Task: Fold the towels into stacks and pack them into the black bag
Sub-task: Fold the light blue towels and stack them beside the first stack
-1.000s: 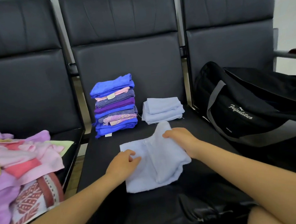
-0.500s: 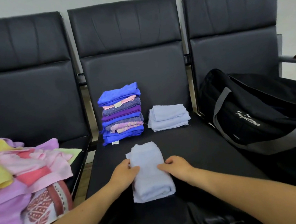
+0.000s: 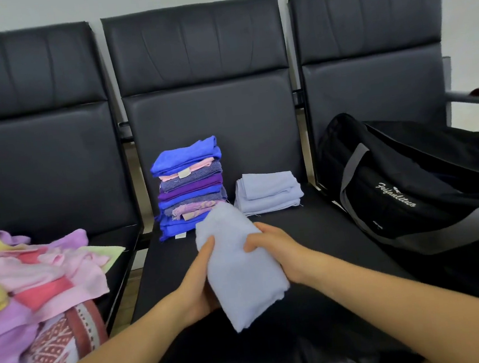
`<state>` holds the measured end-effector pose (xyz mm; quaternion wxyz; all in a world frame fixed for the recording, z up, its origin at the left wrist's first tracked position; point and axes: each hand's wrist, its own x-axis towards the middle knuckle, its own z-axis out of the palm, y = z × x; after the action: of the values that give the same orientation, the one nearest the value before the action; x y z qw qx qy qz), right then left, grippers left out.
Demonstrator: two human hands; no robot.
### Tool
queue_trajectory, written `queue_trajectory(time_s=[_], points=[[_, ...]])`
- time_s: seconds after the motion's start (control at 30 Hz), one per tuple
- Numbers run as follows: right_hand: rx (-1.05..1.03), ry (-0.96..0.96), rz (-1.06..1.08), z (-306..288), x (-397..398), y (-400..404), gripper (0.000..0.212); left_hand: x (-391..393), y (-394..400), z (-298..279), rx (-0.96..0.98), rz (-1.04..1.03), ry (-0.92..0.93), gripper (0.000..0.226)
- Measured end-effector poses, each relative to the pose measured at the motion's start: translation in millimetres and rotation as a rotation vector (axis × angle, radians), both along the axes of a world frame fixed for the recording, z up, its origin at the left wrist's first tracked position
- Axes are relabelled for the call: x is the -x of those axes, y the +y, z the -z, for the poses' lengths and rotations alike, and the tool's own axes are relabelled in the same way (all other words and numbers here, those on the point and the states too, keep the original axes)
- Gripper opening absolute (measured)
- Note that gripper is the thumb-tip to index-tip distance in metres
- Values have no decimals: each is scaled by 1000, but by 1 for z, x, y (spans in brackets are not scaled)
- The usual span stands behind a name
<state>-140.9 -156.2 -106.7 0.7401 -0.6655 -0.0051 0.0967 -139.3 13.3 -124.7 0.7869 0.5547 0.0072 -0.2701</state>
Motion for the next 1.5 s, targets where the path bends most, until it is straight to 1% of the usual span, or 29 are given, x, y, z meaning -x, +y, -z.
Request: queue_trajectory(time_s=[0.03, 0.07, 0.13, 0.17, 0.27, 0.33, 0.4, 0.43, 0.5, 0.57, 0.63, 0.7, 0.73, 0.8, 0.83, 0.9, 0.93, 1.0, 1.07, 1.1, 1.13, 1.2, 1.23, 1.27, 1.33, 1.37, 1.4, 1.43, 1.5], points=[[-16, 6, -22, -5, 0, -4, 47, 1, -1, -8, 61, -1, 53, 55], [-32, 19, -47, -8, -2, -8, 52, -1, -3, -14, 76, -26, 85, 55], [-71, 50, -74, -11, -5, -13, 62, -9, -10, -25, 82, -133, 120, 48], [-84, 67, -61, -12, -6, -15, 62, -15, -14, -31, 89, -200, 117, 44], [-182, 123, -4, -13, -9, -18, 42, -35, -26, -54, 90, -362, 9, 45], [-317, 163, -59, -12, -7, -19, 44, -49, -35, -71, 100, -423, -89, 46], [-405, 171, -93, -11, -6, -20, 51, -62, -45, -84, 117, -434, -136, 46], [-446, 179, -95, -11, -6, -22, 49, -67, -51, -87, 117, -444, -158, 46], [-558, 175, -70, -11, -11, -27, 41, -78, -65, -87, 112, -493, -214, 44], [-642, 152, 28, -15, -21, -37, 32, -89, -80, -83, 115, -529, -291, 35], [-527, 87, 267, -18, -45, -51, 28, -101, -90, -80, 46, -540, -396, 25], [-376, -4, 522, -22, -74, -67, 36, -117, -96, -74, -39, -506, -498, 30], [-312, -55, 609, -25, -87, -75, 40, -126, -97, -71, -78, -483, -527, 34], [-111, -196, 698, -34, -112, -90, 42, -146, -102, -67, -147, -454, -538, 39], [0, -265, 701, -41, -124, -97, 44, -157, -103, -66, -177, -445, -531, 38], [151, -319, 673, -52, -149, -107, 59, -175, -106, -63, -253, -434, -485, 33], [194, -297, 664, -53, -163, -111, 65, -182, -106, -60, -313, -430, -447, 31], [327, -254, 653, -46, -188, -118, 61, -194, -105, -50, -479, -377, -369, 37], [634, -147, 569, -33, -201, -123, 49, -198, -105, -37, -649, -246, -311, 41], [782, -89, 526, -26, -203, -126, 50, -199, -105, -30, -715, -208, -313, 42], [853, -32, 511, -20, -203, -129, 55, -199, -105, -26, -776, -200, -343, 46], [865, -7, 581, -11, -198, -129, 65, -200, -105, -23, -855, -210, -411, 55], [901, -61, 657, -9, -193, -128, 67, -197, -103, -24, -868, -210, -417, 58], [967, -163, 725, -10, -187, -127, 66, -192, -101, -26, -866, -198, -389, 60], [1035, -452, 786, -16, -171, -121, 57, -178, -90, -31, -848, -170, -316, 64], [1014, -561, 768, -20, -162, -115, 50, -170, -81, -33, -846, -159, -299, 65], [977, -618, 727, -24, -152, -106, 44, -160, -70, -36, -852, -154, -298, 65], [932, -631, 680, -27, -142, -95, 38, -151, -57, -39, -859, -159, -316, 63], [819, -586, 577, -30, -121, -65, 26, -129, -27, -47, -875, -184, -359, 58]])
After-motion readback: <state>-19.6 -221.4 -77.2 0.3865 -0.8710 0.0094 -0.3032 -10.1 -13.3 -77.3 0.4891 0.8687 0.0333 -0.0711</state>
